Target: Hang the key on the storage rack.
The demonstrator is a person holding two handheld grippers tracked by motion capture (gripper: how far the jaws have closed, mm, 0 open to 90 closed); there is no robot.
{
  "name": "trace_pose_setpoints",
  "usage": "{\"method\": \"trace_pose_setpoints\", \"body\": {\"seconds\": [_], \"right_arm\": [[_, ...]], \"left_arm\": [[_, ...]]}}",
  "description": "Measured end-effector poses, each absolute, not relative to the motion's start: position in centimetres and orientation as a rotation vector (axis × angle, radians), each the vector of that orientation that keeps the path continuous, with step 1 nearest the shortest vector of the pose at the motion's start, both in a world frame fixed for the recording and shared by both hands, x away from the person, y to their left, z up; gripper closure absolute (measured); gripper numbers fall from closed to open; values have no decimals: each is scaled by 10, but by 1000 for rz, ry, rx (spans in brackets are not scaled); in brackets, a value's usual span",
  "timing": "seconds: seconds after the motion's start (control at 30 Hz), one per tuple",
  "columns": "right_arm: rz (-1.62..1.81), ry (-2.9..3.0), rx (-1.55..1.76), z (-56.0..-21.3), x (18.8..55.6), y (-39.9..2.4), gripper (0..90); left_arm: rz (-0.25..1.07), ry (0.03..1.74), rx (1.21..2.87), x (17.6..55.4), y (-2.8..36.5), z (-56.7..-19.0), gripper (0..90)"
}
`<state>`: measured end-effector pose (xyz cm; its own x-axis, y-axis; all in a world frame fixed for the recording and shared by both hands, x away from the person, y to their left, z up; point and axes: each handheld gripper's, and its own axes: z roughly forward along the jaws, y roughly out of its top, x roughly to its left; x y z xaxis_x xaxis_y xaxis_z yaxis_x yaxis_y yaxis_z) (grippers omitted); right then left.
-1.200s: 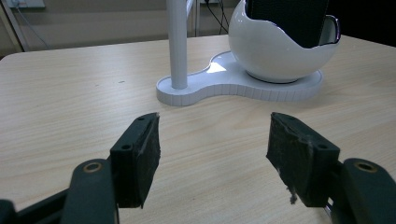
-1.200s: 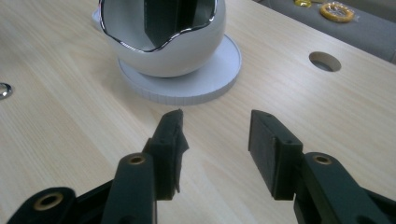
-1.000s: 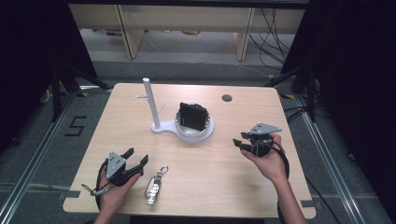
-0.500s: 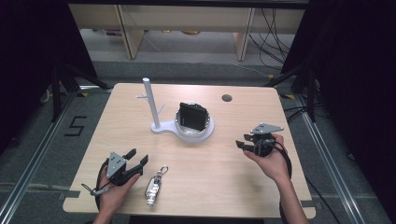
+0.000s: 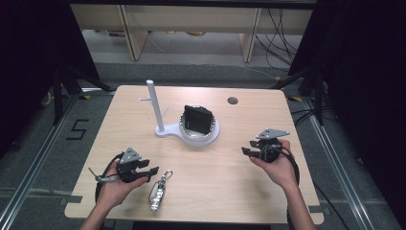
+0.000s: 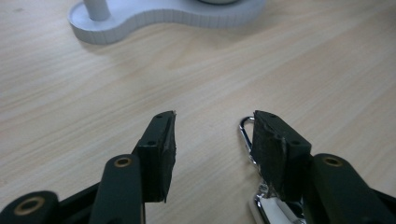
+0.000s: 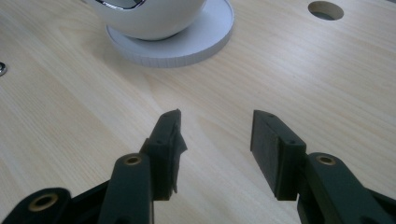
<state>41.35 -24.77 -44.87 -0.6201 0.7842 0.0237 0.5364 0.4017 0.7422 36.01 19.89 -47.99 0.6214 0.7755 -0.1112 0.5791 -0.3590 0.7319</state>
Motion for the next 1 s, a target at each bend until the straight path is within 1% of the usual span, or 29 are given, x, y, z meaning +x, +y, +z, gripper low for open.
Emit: {"method": "trace_pose_setpoints", "body": {"seconds": [0.13,0.3,0.33,0.5,0.7,1.0], "right_arm": [[1053,2353,1117,-450,415,-247,534],[1054,2353,1138,-450,414,-247,529],[1052,2350,1139,-450,414,-247,529],[1044,2364,1154,-450,413,-246,527],[1044,2364,1135,-450,414,-247,526],[1039,2374,1151,-452,414,-246,521]], "left_arm": [[252,1103,2138,365,191,-473,464],[174,1097,2225,371,180,-466,459],[147,1095,2273,373,178,-464,458],[105,1089,2394,381,168,-467,452],[51,1108,2418,385,155,-473,451],[24,1108,2461,388,145,-478,471]]}}
